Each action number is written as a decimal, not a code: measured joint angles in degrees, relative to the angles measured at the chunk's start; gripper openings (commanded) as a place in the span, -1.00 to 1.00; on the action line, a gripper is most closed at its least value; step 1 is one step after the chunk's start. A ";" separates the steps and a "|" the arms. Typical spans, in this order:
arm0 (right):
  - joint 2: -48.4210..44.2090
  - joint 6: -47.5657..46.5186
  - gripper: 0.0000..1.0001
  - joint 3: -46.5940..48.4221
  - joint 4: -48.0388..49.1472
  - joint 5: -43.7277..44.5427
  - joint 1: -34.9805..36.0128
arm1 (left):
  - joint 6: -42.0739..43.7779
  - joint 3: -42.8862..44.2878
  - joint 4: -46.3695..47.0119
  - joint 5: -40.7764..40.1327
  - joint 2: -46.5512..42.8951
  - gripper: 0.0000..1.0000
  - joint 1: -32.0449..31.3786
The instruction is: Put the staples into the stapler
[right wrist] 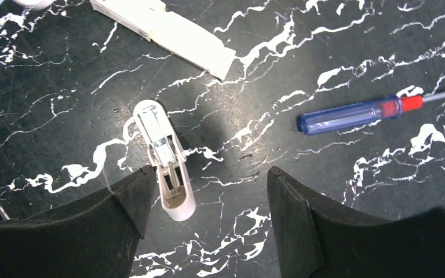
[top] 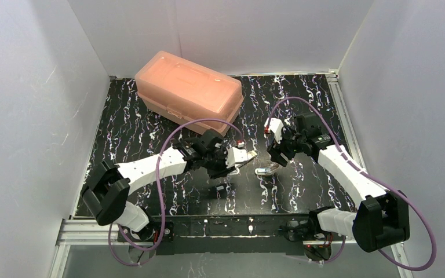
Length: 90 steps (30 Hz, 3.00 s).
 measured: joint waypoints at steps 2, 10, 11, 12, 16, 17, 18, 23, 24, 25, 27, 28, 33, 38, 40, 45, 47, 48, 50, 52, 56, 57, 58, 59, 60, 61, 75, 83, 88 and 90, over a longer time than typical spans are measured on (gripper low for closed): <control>-0.50 0.07 0.54 -0.50 0.28 0.00 -1.20 | -2.08 0.24 -0.61 0.02 0.11 -0.66 -2.40; -1.51 0.24 0.54 -0.72 1.44 0.39 -5.07 | -8.02 1.99 0.59 -0.33 3.69 -0.62 -8.59; -1.84 0.24 0.55 -0.81 1.55 0.42 -5.38 | -8.17 2.03 0.87 -0.52 4.61 -0.62 -9.38; -2.16 0.24 0.55 -1.03 1.73 0.44 -5.66 | -8.31 2.03 1.14 -0.70 5.35 -0.62 -9.99; -2.64 0.24 0.54 -1.49 1.88 0.42 -6.43 | -8.46 2.03 2.32 -1.99 9.35 -0.61 -12.48; -2.64 0.24 0.55 -1.49 1.90 0.39 -6.60 | -8.50 2.05 2.51 -2.21 10.14 -0.60 -12.92; -2.67 0.24 0.55 -1.49 1.92 0.39 -6.73 | -8.52 2.05 2.67 -2.40 10.67 -0.58 -13.25; -2.64 0.24 0.55 -1.51 1.97 0.39 -7.17 | -8.55 2.03 4.00 -3.19 11.58 -0.41 -14.32; -2.64 0.24 0.55 -1.53 1.97 0.35 -7.17 | -8.55 2.03 4.35 -3.30 11.58 -0.35 -14.38; -2.64 0.24 0.55 -1.55 1.97 0.33 -7.19 | -8.52 1.97 4.79 -3.39 11.58 -0.30 -14.43; -2.64 0.24 0.55 -1.66 2.10 0.28 -7.23 | -8.52 1.77 5.38 -3.50 11.58 -0.20 -14.53; -2.62 0.24 0.55 -1.84 2.19 0.22 -7.28 | -8.50 1.57 5.57 -3.50 11.58 -0.18 -14.60; -2.54 0.24 0.54 -2.21 2.38 0.20 -7.34 | -8.55 0.83 5.97 -3.52 11.58 -0.12 -14.69; -2.54 0.22 0.55 -2.23 2.43 0.22 -7.39 | -8.31 0.59 5.95 -3.61 11.58 0.23 -14.69; -2.54 0.22 0.55 -2.25 2.43 0.22 -7.39 | -7.89 0.44 5.88 -3.78 11.41 0.45 -14.69; -2.32 0.22 0.55 -2.29 2.56 0.22 -7.39 | -6.25 -1.31 5.22 -3.98 7.43 0.73 -14.69; -1.95 0.22 0.55 -2.29 2.64 0.22 -7.39 | -5.44 -1.95 4.92 -3.93 4.94 0.74 -14.60; -1.75 0.22 0.55 -2.29 2.64 0.24 -7.39 | -5.11 -2.27 4.98 -3.91 3.65 0.74 -14.38; -1.46 0.22 0.54 -2.29 2.62 0.28 -7.39 | -4.59 -2.97 5.05 -3.52 1.44 0.74 -13.79; -1.36 0.20 0.54 -2.40 2.67 0.42 -7.39 | -4.26 -4.15 5.40 -3.08 -0.59 0.73 -12.57; -1.07 0.20 0.55 -2.40 2.73 0.44 -7.39 | -4.04 -7.17 5.49 -2.38 -3.58 0.67 -9.38; -0.90 0.20 0.55 -2.40 2.73 0.44 -7.39 | -4.07 -7.91 5.51 -2.25 -4.11 0.65 -8.57; -0.72 0.20 0.55 -2.40 2.73 0.48 -7.39 | -4.07 -8.70 5.53 -2.14 -4.61 0.63 -7.74; -0.61 0.20 0.54 -2.40 2.73 0.50 -7.39 | -4.07 -9.25 5.44 -2.14 -4.92 0.61 -7.19; -0.55 0.20 0.55 -2.40 2.73 0.57 -7.39 | -4.07 -9.70 5.42 -2.16 -5.07 0.59 -6.69; -0.55 0.20 0.55 -2.40 2.73 0.61 -7.39 | -4.04 -10.10 5.35 -2.25 -5.11 0.57 -6.19; -0.24 0.17 0.55 -2.45 2.75 0.87 -7.41 | -5.20 -10.95 6.29 -4.61 -0.33 0.09 -5.92; -0.24 0.13 0.55 -2.49 2.75 1.07 -7.41 | -5.97 -10.27 4.81 -5.01 1.70 -0.03 -5.92; -0.24 0.09 0.55 -2.49 2.73 1.09 -7.41 | -6.51 -8.66 3.96 -5.03 3.41 -0.15 -5.92; -0.24 0.09 0.55 -2.49 2.75 1.09 -7.41 | -6.64 -8.15 3.74 -5.01 3.93 -0.21 -5.95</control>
